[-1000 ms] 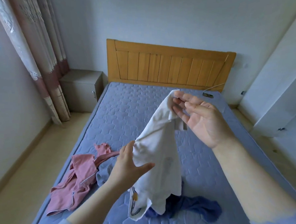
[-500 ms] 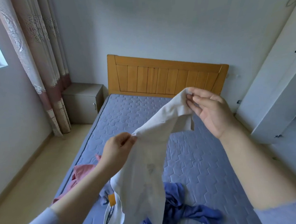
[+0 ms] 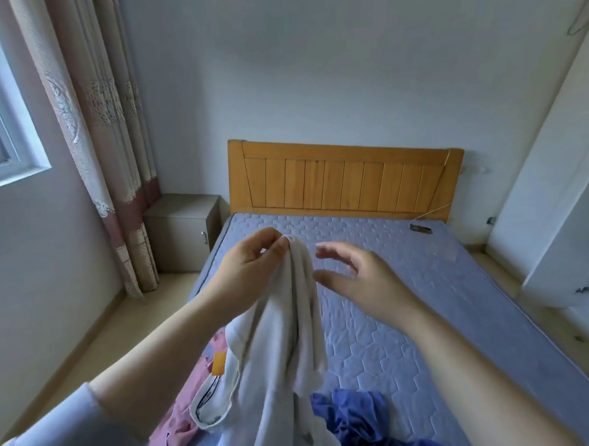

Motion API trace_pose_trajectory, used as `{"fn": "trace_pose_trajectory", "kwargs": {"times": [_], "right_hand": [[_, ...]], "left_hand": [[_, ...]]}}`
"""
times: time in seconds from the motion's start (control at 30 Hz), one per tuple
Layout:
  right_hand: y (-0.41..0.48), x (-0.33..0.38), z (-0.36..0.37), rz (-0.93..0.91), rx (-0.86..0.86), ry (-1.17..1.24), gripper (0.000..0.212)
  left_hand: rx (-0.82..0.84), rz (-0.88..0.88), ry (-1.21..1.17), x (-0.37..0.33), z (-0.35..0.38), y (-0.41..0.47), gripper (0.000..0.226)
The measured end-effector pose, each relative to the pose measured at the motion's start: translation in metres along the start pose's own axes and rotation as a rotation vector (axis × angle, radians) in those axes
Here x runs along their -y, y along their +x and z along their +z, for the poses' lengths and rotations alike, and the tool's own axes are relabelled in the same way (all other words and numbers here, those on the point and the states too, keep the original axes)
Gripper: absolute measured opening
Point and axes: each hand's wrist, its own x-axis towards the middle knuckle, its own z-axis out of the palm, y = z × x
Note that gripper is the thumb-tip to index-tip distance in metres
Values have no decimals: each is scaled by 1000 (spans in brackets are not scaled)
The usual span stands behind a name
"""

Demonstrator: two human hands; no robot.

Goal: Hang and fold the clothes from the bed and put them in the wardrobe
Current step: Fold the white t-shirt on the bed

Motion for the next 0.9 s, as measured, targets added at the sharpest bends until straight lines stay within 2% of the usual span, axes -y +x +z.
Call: {"fn": "trace_pose_trajectory", "kwargs": {"times": [0.13,0.3,0.4,0.47,0.53,0.6,0.67,0.8,0.9], "right_hand": [[3,9,13,-39,0,101,11],[4,19,9,-121,-124,109,18],[7,27,8,-146,-169,162,19],[8,33,8,-177,-159,160,18],[10,39,7,-219,-131,151,18],[12,45,1,-258,-120,152,21],[15,49,-6,-293,-119,152,22],[14,47,-22,-312,-139,128,21],[10,42,-32,-314,-167,101,23]], "left_hand": [[-50,32,-25,-7,-4,-6,27],[-13,26,-40,-3,-15,-13,27],[71,-7,-103,8,-15,-22,35],[177,-84,-224,17,-13,-27,56],[300,-267,-396,25,-12,-27,72],[405,-396,-496,30,-12,-28,72],[471,-427,-560,30,-11,-31,63],[505,-321,-490,30,-10,-32,63],[399,-182,-314,25,-11,-30,50]]}}
